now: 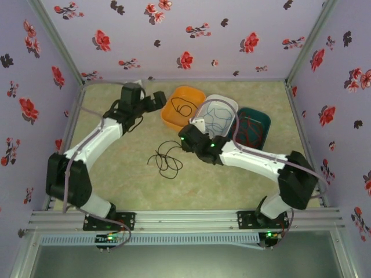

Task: Untangle the cables

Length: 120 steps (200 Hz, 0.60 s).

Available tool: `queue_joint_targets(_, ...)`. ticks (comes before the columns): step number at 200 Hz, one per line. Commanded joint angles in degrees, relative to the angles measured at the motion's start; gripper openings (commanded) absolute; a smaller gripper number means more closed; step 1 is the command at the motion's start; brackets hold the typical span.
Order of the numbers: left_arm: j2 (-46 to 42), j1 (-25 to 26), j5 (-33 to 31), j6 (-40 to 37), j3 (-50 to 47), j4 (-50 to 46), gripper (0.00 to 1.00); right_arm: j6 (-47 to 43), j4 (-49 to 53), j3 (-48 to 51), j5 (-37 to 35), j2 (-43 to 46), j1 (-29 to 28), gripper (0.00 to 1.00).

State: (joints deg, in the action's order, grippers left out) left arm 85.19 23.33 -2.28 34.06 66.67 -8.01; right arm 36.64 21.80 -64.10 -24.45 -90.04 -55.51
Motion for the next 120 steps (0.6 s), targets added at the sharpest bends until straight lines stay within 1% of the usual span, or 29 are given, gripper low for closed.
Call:
queue_joint_targets(1,-5.16,-0.7,-6.94,3.12,-7.34,-1.33,1.0,1.76,4.83,-3.85,8.57,-4.49,-0.4,0.56)
queue_joint_targets(22,-11.41,-1.57,-8.66,5.95,-15.1,-2.54,1.0,2.08,5.97,-5.07,12.52,-8.13,-0.53,0.53)
queue_joint_targets(56,-21.48,-2.82,-10.46,9.53,-25.18,-6.08,1.0,1.99,8.88,-5.89,15.31,-11.94,-0.53,0.48)
queue_joint_targets(88,-30.27,-3.55,-11.86,12.17,-31.61,-9.64,1.0,1.97,11.1,-7.22,16.46,-14.67,-0.88,0.43)
queue_joint_targets(105,-33.83,-3.76,-12.29,13.38,-34.17,-11.13,1.0,2.36,11.75,-8.22,16.58,-16.24,-1.22,0.39)
queue_joint_targets(120,-36.16,-4.06,-12.58,14.14,-35.53,-12.09,1.0,2.5,12.11,-9.1,16.54,-17.44,-1.89,0.38)
